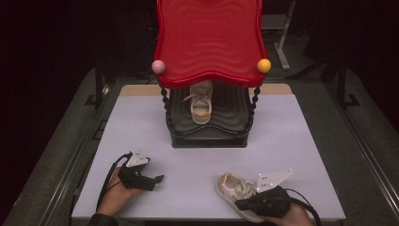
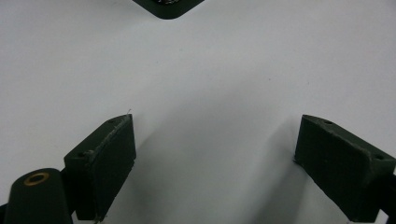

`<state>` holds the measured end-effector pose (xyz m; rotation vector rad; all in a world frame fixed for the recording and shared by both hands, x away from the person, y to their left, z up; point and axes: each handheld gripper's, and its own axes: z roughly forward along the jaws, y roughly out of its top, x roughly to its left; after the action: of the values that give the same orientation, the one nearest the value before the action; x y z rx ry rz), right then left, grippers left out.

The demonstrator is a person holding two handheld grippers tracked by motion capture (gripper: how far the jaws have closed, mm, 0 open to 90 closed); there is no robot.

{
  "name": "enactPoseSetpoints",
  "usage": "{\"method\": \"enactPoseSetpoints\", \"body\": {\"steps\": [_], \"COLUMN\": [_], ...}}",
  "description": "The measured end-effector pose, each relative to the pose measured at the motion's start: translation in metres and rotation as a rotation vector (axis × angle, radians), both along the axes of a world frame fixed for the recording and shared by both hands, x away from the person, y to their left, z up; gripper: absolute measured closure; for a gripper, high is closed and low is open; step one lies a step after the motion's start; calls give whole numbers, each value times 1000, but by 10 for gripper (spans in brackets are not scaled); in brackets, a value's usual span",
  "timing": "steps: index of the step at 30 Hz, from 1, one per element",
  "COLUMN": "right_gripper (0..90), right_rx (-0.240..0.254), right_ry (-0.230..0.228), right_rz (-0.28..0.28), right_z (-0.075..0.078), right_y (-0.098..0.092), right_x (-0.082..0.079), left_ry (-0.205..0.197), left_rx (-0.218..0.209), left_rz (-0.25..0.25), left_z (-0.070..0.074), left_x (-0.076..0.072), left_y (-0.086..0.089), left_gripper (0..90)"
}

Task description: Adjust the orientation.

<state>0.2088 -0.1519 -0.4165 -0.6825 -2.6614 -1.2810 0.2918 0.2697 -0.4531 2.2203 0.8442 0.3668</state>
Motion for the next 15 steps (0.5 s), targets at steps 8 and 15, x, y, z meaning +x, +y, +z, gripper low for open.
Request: {"method": "enactPoseSetpoints", "body": {"steps": [8,15], "right_gripper": [897,896], "right_rx": [-33,-73], "right_ry": [-1,21], "right_rz": [3,-2], "right_z": [-5,-12], "right_y": [3,-1], "right_x": [-8,-19], "left_ry": [1,0], "left_rx": [1,2], "left_rz": [-2,-2], "left_z": [0,0], "left_x": [0,0], "left_y": [0,0], "left_gripper": [118,119]}}
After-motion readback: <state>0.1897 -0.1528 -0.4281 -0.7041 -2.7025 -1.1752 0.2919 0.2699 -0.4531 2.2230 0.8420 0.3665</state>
